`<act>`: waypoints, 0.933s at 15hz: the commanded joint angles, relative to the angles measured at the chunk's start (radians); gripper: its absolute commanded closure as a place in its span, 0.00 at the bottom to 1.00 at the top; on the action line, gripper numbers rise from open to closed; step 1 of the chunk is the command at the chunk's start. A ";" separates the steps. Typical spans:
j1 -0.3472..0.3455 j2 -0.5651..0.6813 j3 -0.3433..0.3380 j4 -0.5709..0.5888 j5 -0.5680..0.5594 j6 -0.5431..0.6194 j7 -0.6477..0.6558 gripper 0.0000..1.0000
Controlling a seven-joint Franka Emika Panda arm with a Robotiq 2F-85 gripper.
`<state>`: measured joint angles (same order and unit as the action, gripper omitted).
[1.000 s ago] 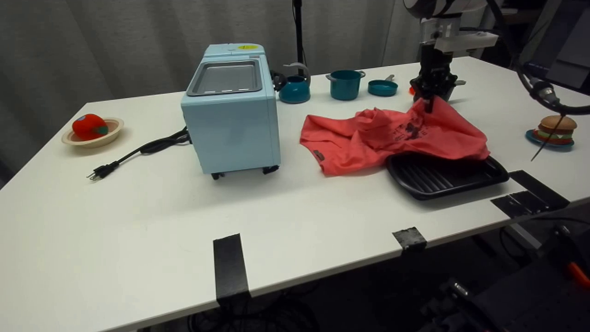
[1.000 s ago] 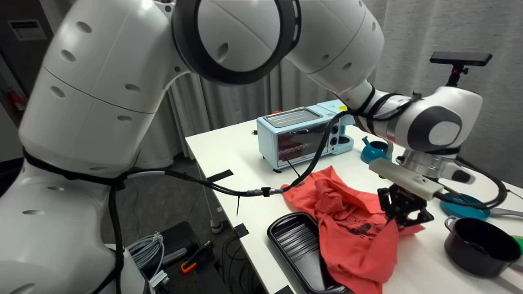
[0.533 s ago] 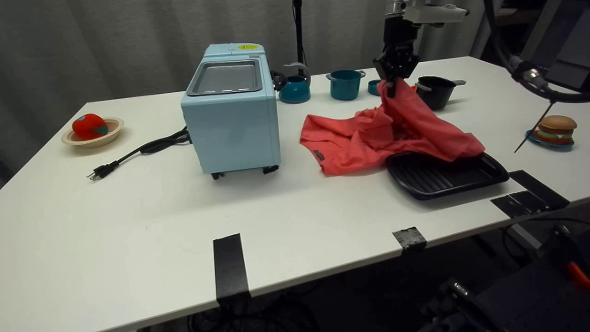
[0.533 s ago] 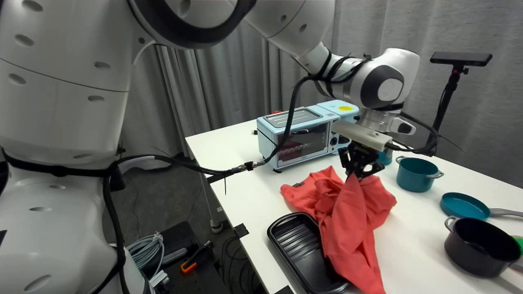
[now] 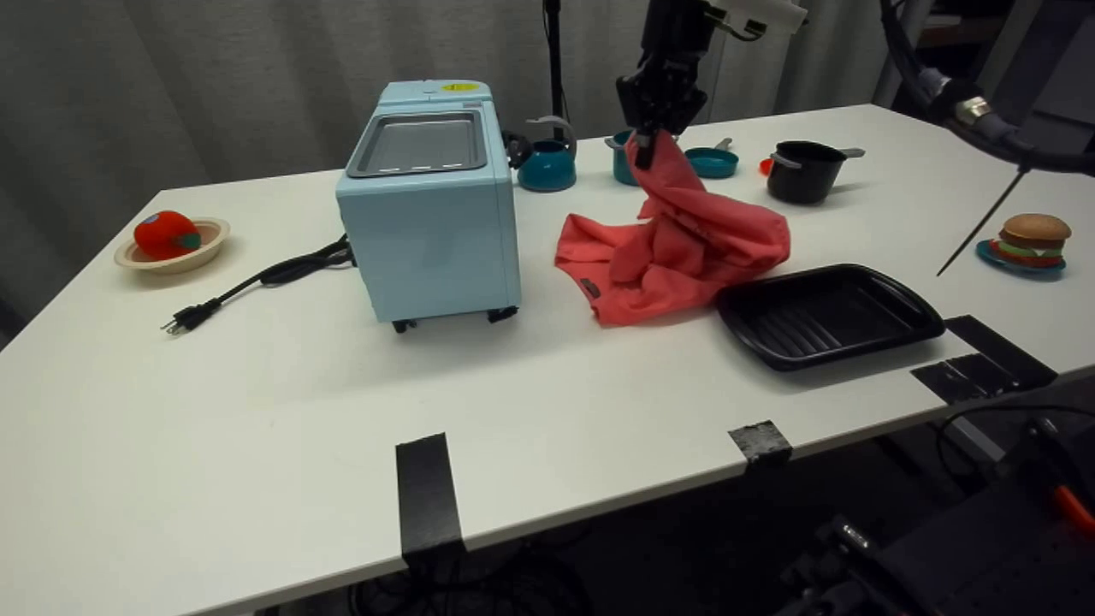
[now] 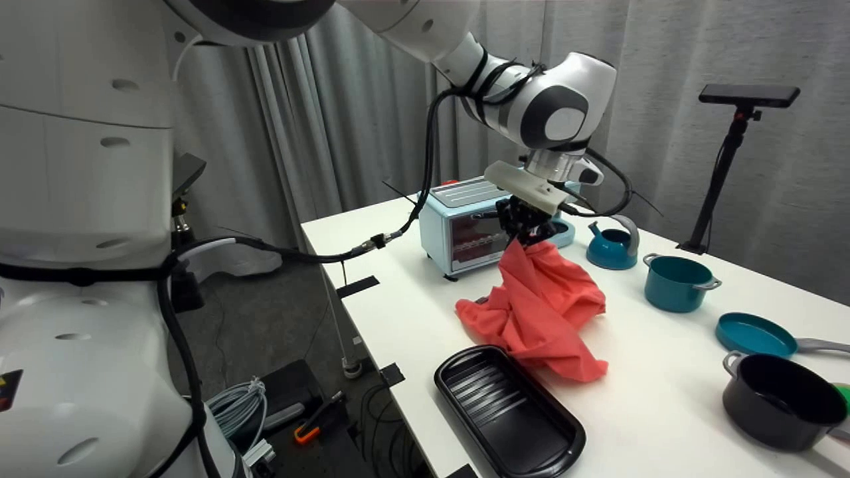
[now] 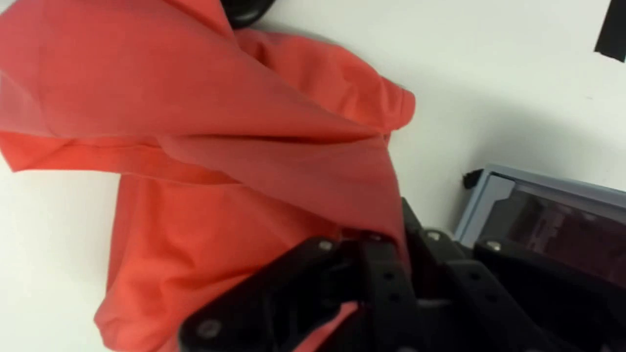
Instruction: Fold the sweatshirt on the table
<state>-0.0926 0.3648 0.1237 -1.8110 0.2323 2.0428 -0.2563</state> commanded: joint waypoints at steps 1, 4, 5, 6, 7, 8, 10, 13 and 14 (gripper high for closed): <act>0.025 -0.056 0.016 -0.073 0.083 0.129 -0.066 0.98; 0.038 -0.048 0.038 -0.095 0.121 0.226 -0.108 0.98; 0.041 -0.043 0.044 -0.102 0.128 0.247 -0.120 0.98; 0.045 -0.038 0.048 -0.108 0.124 0.259 -0.129 0.66; 0.046 -0.033 0.050 -0.114 0.117 0.270 -0.142 0.64; 0.045 -0.031 0.052 -0.120 0.112 0.278 -0.154 0.58; 0.038 -0.031 0.054 -0.125 0.114 0.282 -0.182 0.42; 0.028 -0.040 0.046 -0.125 0.112 0.265 -0.198 0.20; 0.028 -0.042 0.037 -0.123 0.098 0.254 -0.185 0.12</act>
<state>-0.0527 0.3473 0.1727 -1.9195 0.3219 2.3054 -0.4142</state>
